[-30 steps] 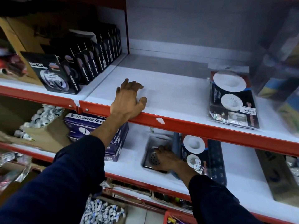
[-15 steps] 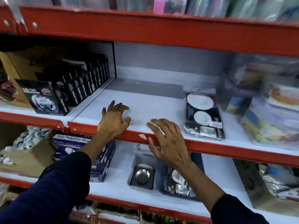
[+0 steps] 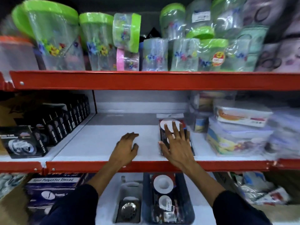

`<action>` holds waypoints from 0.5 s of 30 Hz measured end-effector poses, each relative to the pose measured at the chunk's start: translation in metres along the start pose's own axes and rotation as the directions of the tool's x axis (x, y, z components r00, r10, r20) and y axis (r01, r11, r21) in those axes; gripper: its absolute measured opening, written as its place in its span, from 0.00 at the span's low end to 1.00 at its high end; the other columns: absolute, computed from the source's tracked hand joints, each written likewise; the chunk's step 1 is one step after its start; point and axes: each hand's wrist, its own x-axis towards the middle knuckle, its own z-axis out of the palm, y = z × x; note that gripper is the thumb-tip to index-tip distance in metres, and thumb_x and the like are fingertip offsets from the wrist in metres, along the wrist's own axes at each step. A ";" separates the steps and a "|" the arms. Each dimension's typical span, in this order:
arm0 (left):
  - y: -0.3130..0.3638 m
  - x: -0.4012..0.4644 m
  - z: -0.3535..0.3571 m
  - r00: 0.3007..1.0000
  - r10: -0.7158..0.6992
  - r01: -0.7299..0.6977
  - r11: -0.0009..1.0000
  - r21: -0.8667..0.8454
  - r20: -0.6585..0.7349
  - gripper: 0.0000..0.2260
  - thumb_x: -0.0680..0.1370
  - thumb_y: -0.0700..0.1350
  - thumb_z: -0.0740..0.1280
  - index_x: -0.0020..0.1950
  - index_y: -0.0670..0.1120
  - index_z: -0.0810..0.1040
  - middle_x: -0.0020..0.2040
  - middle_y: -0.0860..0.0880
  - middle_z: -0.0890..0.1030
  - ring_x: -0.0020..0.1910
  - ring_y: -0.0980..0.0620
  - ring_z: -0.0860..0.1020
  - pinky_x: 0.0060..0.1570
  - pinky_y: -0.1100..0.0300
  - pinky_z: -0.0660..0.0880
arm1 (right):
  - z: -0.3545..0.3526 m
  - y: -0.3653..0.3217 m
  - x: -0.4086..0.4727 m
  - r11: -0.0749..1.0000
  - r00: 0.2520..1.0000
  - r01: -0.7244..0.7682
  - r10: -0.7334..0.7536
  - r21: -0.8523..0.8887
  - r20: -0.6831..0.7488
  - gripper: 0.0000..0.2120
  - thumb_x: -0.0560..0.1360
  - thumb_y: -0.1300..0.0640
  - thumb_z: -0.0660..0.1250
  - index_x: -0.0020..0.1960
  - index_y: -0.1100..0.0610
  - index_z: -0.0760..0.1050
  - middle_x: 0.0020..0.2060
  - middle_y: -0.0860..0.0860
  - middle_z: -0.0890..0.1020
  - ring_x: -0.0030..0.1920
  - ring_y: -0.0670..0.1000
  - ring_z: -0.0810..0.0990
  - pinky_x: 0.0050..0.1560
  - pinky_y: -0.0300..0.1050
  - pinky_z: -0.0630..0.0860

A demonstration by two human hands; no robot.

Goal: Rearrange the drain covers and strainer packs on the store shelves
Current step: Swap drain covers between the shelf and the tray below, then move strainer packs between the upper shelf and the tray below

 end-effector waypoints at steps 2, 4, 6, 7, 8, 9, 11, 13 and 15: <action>0.029 0.009 0.012 0.999 -0.016 0.020 0.993 -0.118 0.039 0.22 0.80 0.44 0.63 0.74 0.45 0.69 0.73 0.43 0.73 0.73 0.45 0.71 0.72 0.60 0.64 | -0.009 0.020 -0.002 0.991 0.990 -0.134 0.134 0.015 0.049 0.37 0.79 0.38 0.54 0.81 0.52 0.47 0.81 0.61 0.51 0.80 0.66 0.49 0.79 0.66 0.50; 0.054 0.018 0.024 0.987 -0.099 0.126 0.965 -0.230 0.125 0.22 0.80 0.46 0.64 0.74 0.46 0.70 0.71 0.43 0.76 0.69 0.46 0.75 0.65 0.65 0.67 | -0.016 0.038 -0.003 0.954 0.949 -0.291 0.278 0.071 0.150 0.39 0.77 0.43 0.61 0.81 0.55 0.48 0.77 0.66 0.58 0.76 0.69 0.59 0.76 0.63 0.60; 0.070 0.027 0.036 0.965 -0.171 0.225 0.930 -0.291 0.200 0.23 0.78 0.48 0.66 0.72 0.45 0.71 0.66 0.42 0.80 0.65 0.47 0.78 0.61 0.64 0.71 | -0.023 0.054 -0.002 0.892 0.888 -0.421 0.369 0.165 0.274 0.37 0.75 0.47 0.66 0.76 0.61 0.56 0.67 0.65 0.72 0.67 0.67 0.72 0.65 0.56 0.73; 0.076 0.030 0.041 0.958 -0.190 0.251 0.920 -0.301 0.215 0.23 0.77 0.49 0.68 0.71 0.45 0.72 0.62 0.42 0.83 0.63 0.47 0.79 0.61 0.63 0.73 | -0.025 0.060 -0.003 0.856 0.870 -0.460 0.381 0.237 0.314 0.31 0.73 0.49 0.68 0.70 0.62 0.63 0.59 0.62 0.79 0.61 0.64 0.77 0.55 0.52 0.76; 0.080 0.031 0.045 0.954 -0.206 0.267 0.915 -0.302 0.218 0.24 0.76 0.50 0.70 0.70 0.44 0.73 0.58 0.43 0.84 0.61 0.47 0.80 0.60 0.62 0.74 | -0.026 0.067 -0.005 0.818 0.859 -0.489 0.391 0.304 0.330 0.21 0.72 0.52 0.69 0.60 0.60 0.69 0.49 0.58 0.81 0.55 0.62 0.80 0.45 0.47 0.76; 0.084 0.033 0.048 0.953 -0.220 0.277 0.912 -0.304 0.210 0.25 0.74 0.49 0.72 0.69 0.43 0.74 0.57 0.43 0.85 0.59 0.47 0.81 0.59 0.62 0.74 | -0.026 0.072 -0.007 0.799 0.862 -0.491 0.390 0.346 0.324 0.12 0.71 0.55 0.70 0.49 0.58 0.70 0.41 0.53 0.79 0.50 0.61 0.81 0.37 0.42 0.72; 0.088 0.035 0.050 0.952 -0.249 0.296 0.898 -0.325 0.180 0.27 0.71 0.46 0.76 0.68 0.42 0.75 0.58 0.42 0.84 0.57 0.47 0.81 0.56 0.62 0.74 | -0.027 0.078 -0.008 0.794 0.883 -0.465 0.383 0.392 0.271 0.10 0.70 0.57 0.71 0.41 0.56 0.69 0.35 0.49 0.77 0.46 0.59 0.80 0.30 0.35 0.66; 0.088 0.035 0.048 0.949 -0.275 0.315 0.872 -0.375 0.157 0.28 0.68 0.42 0.78 0.67 0.41 0.76 0.58 0.42 0.83 0.55 0.46 0.81 0.55 0.61 0.75 | -0.028 0.081 -0.007 0.762 0.893 -0.450 0.385 0.465 0.234 0.13 0.69 0.59 0.74 0.50 0.62 0.75 0.44 0.55 0.83 0.49 0.60 0.83 0.40 0.43 0.78; 0.087 0.032 0.043 0.942 -0.296 0.335 0.831 -0.444 0.157 0.29 0.67 0.39 0.79 0.67 0.41 0.76 0.57 0.42 0.84 0.54 0.45 0.82 0.53 0.60 0.77 | -0.030 0.084 -0.008 0.681 0.880 -0.473 0.402 0.559 0.255 0.23 0.68 0.60 0.76 0.60 0.65 0.75 0.53 0.59 0.83 0.51 0.60 0.84 0.51 0.55 0.82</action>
